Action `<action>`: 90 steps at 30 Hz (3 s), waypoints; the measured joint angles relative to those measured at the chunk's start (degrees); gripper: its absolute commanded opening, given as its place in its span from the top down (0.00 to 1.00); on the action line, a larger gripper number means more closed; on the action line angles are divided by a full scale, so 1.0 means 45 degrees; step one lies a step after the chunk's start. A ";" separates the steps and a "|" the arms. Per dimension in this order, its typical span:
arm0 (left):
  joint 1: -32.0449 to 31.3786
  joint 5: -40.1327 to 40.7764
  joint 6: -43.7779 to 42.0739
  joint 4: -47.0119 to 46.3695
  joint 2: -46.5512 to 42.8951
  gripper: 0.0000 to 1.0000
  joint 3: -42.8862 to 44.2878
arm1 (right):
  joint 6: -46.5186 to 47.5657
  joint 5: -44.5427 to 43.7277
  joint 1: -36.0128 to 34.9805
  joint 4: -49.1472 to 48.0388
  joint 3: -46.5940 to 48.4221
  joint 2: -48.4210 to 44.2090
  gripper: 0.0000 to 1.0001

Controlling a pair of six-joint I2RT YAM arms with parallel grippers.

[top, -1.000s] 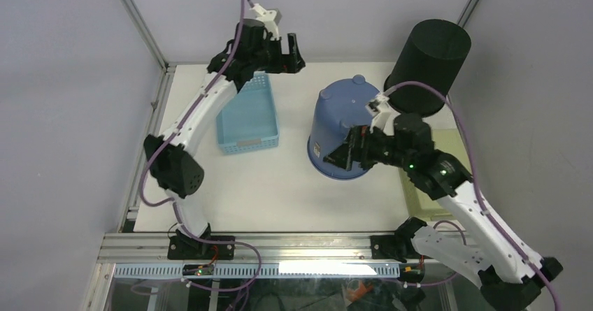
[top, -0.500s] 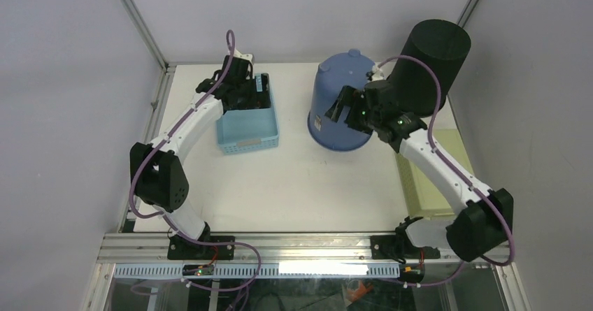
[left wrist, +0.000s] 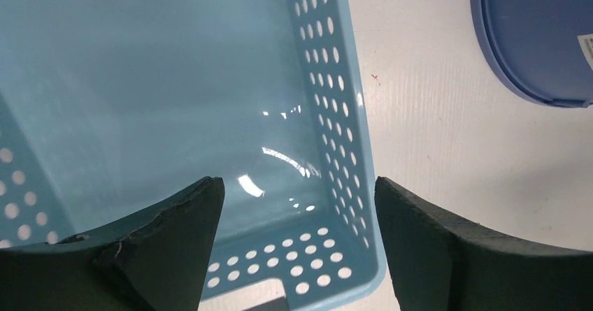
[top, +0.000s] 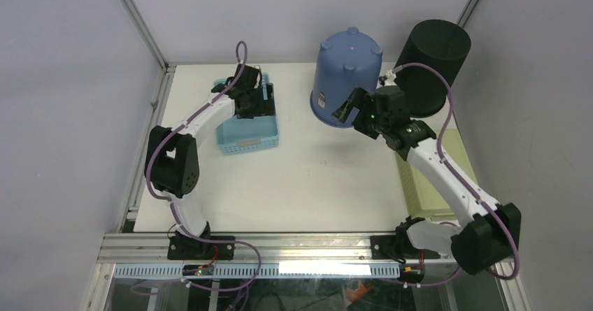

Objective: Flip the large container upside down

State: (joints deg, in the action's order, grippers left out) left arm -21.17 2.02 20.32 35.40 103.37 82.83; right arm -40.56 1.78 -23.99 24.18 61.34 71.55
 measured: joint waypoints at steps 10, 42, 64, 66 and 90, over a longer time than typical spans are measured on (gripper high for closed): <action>-0.1307 0.0908 0.0476 -0.0792 0.2093 0.79 0.0471 | -0.0670 -0.0073 -0.0238 0.2161 -0.1783 -0.4731 0.04; 0.0223 -0.9627 0.9204 -0.7519 -0.6261 1.00 -0.5882 | -0.0539 -0.0879 -0.0238 0.3026 -0.1394 -0.4852 0.04; 0.0228 -1.0540 1.3682 -1.4926 -0.6431 1.00 -1.1278 | -0.1365 0.0393 -0.0325 0.1826 -0.2851 -0.4886 0.04; 0.0233 -1.0530 1.3590 -1.4984 -0.6431 0.75 -1.1327 | -0.1583 0.0641 -0.0423 0.1608 -0.3157 -0.4809 0.04; 0.0233 -0.8374 0.5761 -0.4964 -0.7247 0.90 -0.7339 | -0.4265 0.1651 -0.3113 -0.3696 -0.3521 -0.1603 0.04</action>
State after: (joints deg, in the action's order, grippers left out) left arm -20.12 -35.66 46.24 13.06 70.76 49.80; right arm -59.75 9.21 -38.00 7.55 45.50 64.34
